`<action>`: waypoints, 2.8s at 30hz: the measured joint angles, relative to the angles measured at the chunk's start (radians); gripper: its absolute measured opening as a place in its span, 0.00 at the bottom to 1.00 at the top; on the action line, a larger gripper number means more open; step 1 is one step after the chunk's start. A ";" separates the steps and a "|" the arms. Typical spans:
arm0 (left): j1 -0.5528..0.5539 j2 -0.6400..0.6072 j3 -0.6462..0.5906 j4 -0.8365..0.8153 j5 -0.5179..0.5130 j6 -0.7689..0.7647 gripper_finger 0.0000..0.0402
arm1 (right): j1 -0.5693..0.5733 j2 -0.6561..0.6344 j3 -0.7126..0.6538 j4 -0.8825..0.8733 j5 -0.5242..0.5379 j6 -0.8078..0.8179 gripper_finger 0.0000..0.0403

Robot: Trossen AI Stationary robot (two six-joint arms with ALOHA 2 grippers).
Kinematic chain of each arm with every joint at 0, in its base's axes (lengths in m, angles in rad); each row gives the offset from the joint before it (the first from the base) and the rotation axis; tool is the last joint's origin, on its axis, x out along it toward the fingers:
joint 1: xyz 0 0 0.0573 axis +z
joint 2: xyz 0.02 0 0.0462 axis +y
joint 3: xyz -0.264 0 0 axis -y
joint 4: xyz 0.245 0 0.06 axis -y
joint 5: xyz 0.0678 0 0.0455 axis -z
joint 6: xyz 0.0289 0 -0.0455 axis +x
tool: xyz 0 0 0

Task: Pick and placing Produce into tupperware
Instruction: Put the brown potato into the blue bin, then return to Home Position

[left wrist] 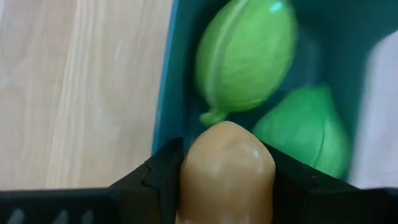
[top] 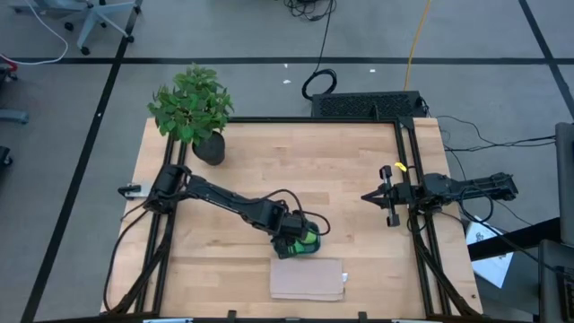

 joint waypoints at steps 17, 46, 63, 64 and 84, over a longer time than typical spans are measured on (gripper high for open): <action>0.001 0.003 -0.016 0.021 0.032 0.073 0.43 | 0.000 0.000 0.000 0.000 0.000 0.000 0.00; -0.004 0.003 -0.016 0.032 0.078 0.142 0.51 | 0.000 0.000 0.000 0.000 0.000 0.000 0.00; -0.009 -0.016 0.039 -0.054 0.112 0.157 0.49 | 0.000 0.000 0.000 0.000 0.000 0.000 0.00; -0.012 -0.023 0.054 -0.070 0.107 0.167 0.48 | 0.000 0.000 0.000 0.000 0.000 0.000 0.00; -0.032 -0.339 0.108 -0.220 -0.024 0.294 0.05 | 0.000 -0.001 0.013 0.015 -0.004 0.010 0.00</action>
